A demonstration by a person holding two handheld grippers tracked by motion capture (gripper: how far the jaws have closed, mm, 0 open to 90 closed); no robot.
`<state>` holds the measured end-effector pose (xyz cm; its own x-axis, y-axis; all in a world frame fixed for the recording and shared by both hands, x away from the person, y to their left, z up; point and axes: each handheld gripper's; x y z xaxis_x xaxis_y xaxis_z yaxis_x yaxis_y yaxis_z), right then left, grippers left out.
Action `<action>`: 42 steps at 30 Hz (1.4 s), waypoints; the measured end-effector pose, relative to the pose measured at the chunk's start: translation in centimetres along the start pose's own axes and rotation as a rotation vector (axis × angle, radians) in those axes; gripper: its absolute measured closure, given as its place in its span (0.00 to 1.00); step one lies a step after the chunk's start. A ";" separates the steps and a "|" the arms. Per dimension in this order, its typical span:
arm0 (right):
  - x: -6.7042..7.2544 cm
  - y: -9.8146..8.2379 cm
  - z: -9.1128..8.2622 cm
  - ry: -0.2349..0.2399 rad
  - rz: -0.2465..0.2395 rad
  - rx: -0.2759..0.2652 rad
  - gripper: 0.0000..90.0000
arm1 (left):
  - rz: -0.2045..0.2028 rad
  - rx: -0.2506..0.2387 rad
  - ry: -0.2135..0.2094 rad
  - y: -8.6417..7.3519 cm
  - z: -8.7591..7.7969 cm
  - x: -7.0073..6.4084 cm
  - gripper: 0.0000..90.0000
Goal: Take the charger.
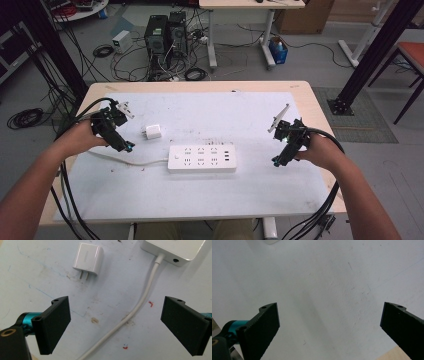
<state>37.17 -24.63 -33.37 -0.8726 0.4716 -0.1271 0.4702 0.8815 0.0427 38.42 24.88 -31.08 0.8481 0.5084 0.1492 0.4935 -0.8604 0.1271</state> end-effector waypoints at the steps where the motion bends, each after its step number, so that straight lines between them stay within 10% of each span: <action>1: 0.2 0.1 -0.1 -0.004 -0.003 0.002 0.02 | -0.002 -0.006 -0.001 0.0 0.0 0.0 0.10; 19: 0.6 0.7 -1.0 -0.007 -0.008 -0.018 0.02 | 0.091 -0.051 0.020 3.1 -0.4 1.5 0.10; 42: 0.1 -0.1 -1.2 0.000 0.017 -0.030 0.02 | 0.120 0.021 -0.041 6.9 7.1 5.0 0.10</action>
Point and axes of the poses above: each handheld gripper's, and its own axes: z roughly forward along the jaws, y roughly out of its top, x roughly to its left, and after that the axes turned 13 degrees about x, right-handed
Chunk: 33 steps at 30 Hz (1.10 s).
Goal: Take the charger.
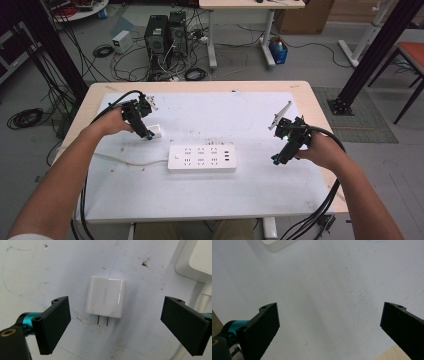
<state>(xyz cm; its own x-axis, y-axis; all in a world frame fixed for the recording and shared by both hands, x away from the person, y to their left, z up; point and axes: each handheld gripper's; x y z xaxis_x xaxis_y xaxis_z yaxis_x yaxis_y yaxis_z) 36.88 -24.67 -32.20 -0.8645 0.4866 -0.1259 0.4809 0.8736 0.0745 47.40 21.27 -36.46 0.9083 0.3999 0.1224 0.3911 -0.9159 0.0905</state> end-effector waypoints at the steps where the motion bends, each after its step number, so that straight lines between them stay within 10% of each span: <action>1: 0.1 -0.1 0.0 -0.001 0.007 -0.001 0.02 | -0.003 0.003 0.002 0.1 0.3 0.1 0.10; 15: 0.1 -0.2 0.0 -0.002 0.000 -0.001 0.02 | 0.010 0.077 -0.036 1.4 4.7 1.2 0.12; 33: -0.1 -0.1 0.1 0.001 0.002 0.005 0.02 | 0.030 0.071 -0.083 1.0 5.0 1.6 0.39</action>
Point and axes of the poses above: each handheld gripper's, and its own axes: z roughly forward along the jaws, y roughly out of its top, x roughly to its left, and after that the axes turned 13 degrees about x, right-handed
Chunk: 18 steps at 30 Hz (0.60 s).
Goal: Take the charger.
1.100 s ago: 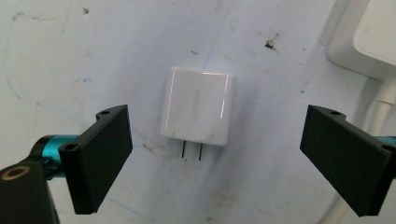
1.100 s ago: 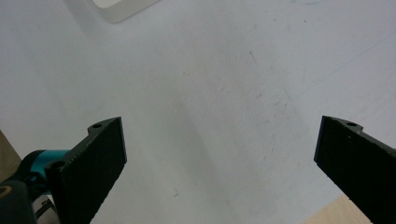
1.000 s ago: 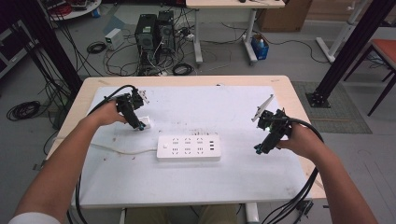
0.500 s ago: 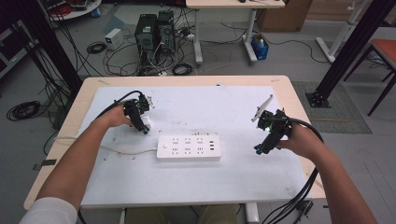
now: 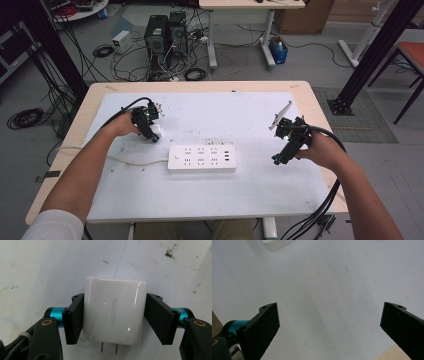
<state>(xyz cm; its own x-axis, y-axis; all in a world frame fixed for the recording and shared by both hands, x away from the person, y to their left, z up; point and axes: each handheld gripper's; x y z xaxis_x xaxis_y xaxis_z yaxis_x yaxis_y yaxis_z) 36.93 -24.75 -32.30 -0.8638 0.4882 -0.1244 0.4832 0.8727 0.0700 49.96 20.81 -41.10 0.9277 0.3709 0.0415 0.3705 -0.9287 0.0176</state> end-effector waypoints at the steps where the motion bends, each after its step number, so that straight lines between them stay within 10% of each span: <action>1: 0.0 0.0 0.0 0.000 -0.003 -0.002 0.02 | 0.001 -0.009 0.003 -0.1 -0.1 0.0 0.42; 18: 0.1 -0.3 -0.3 -0.016 0.047 -0.031 0.02 | -0.015 -0.042 0.048 -1.3 -3.5 -1.6 0.47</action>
Point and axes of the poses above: each handheld gripper's, and its own axes: z roughly forward along the jaws, y roughly out of its top, x roughly to its left, and after that the axes turned 13 degrees about x, right-handed
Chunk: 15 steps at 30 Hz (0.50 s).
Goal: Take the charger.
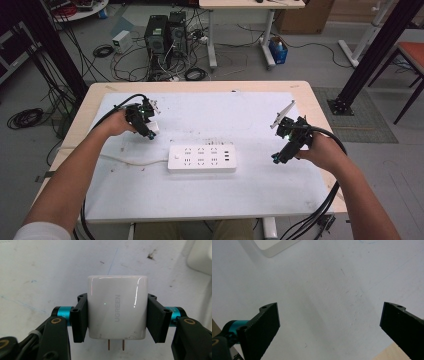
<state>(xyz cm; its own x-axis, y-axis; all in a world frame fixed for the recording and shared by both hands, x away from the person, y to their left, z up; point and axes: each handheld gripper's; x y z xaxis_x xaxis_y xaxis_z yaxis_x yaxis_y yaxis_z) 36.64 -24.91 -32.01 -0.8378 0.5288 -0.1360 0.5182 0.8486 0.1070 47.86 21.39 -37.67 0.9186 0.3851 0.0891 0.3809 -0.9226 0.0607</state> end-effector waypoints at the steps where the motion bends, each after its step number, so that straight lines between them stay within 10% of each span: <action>1: 0.0 0.0 0.0 -0.004 -0.001 -0.004 0.02 | -0.003 -0.017 -0.004 -0.1 -0.6 -0.3 0.47; 15: 1.2 0.5 -0.4 -0.026 -0.009 0.002 0.02 | -0.055 -0.080 -0.004 -1.5 -7.3 -4.9 0.47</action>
<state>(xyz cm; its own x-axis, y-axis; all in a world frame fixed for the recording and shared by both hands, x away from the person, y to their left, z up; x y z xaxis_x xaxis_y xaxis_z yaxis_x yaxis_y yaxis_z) 35.81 -23.89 -31.76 -0.8374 0.5218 -0.1627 0.5114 0.8531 0.1036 42.03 21.06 -30.98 0.8970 0.4350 0.0791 0.4214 -0.8953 0.1444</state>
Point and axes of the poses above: each handheld gripper's, and its own axes: z roughly forward along the jaws, y roughly out of its top, x roughly to its left, and after that the axes turned 13 degrees about x, right-handed
